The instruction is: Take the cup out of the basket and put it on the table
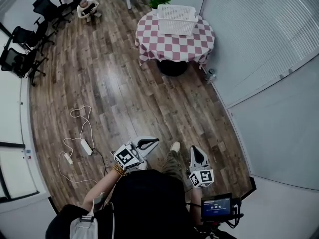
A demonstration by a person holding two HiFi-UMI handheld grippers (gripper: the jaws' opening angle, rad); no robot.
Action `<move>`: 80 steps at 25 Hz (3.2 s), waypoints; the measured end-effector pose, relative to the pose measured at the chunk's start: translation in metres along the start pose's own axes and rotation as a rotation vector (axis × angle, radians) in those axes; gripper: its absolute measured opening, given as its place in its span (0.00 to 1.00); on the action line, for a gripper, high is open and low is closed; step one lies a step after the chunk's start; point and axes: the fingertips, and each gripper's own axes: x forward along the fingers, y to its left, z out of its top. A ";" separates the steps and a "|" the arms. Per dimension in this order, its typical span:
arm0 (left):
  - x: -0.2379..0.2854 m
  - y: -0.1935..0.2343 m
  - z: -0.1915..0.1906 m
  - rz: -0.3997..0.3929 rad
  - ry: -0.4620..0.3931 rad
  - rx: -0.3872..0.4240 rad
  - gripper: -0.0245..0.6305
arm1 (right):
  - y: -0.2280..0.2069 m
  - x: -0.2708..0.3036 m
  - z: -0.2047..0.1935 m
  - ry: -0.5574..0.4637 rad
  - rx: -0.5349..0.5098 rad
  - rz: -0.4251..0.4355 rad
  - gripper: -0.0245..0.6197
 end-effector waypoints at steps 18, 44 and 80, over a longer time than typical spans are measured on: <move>0.175 0.052 0.040 0.116 -0.005 -0.010 0.04 | -0.195 0.067 0.050 0.014 0.018 0.063 0.05; 0.275 0.307 0.104 -0.037 -0.097 -0.027 0.04 | -0.250 0.321 0.157 0.083 -0.097 0.035 0.05; 0.339 0.578 0.147 0.408 -0.173 -0.160 0.04 | -0.336 0.683 0.263 0.230 -0.408 0.532 0.05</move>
